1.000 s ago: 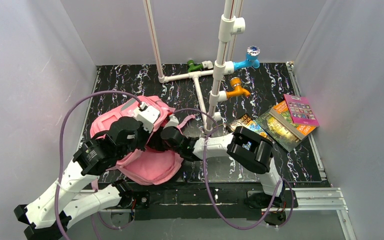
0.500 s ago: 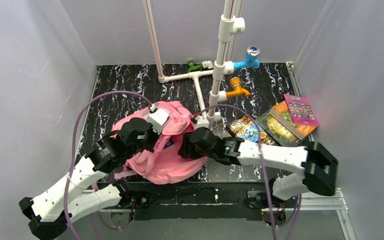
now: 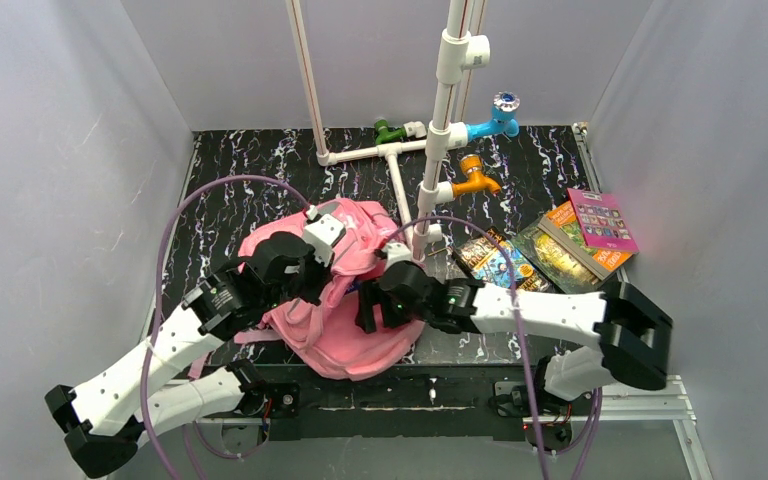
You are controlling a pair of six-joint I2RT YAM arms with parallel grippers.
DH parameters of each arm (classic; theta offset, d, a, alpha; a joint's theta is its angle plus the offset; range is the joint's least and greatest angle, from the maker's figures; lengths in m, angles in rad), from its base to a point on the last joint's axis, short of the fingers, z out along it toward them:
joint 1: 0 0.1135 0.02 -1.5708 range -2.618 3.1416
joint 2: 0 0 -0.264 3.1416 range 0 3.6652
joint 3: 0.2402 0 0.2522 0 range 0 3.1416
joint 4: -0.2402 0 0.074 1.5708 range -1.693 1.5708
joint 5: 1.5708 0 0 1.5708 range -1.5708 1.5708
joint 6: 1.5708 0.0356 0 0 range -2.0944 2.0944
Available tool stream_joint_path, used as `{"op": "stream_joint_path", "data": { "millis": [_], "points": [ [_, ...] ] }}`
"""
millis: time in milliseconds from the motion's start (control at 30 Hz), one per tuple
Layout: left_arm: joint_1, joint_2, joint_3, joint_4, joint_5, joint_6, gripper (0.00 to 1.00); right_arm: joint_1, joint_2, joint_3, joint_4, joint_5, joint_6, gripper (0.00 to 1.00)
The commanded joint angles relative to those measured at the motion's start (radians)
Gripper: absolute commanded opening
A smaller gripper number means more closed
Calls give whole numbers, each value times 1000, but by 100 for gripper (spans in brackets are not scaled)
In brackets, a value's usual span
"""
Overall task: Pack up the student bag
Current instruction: Pick up the book from the center of the board.
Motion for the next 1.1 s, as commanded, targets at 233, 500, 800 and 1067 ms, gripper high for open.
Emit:
{"op": "stream_joint_path", "data": {
  "millis": [233,500,800,1067],
  "points": [
    [22,34,-64,-97,-61,-230,0,-37,-40,-100,726,-130,-111,98],
    [22,-32,-65,-90,-174,-255,0,-80,-31,-129,702,-130,58,72],
    [26,3,-112,-98,-412,-292,0,-80,-476,-217,-82,189,81,74],
    [28,45,-100,-80,-421,-262,0,-81,-835,-259,-623,501,340,91]
  ]
}}
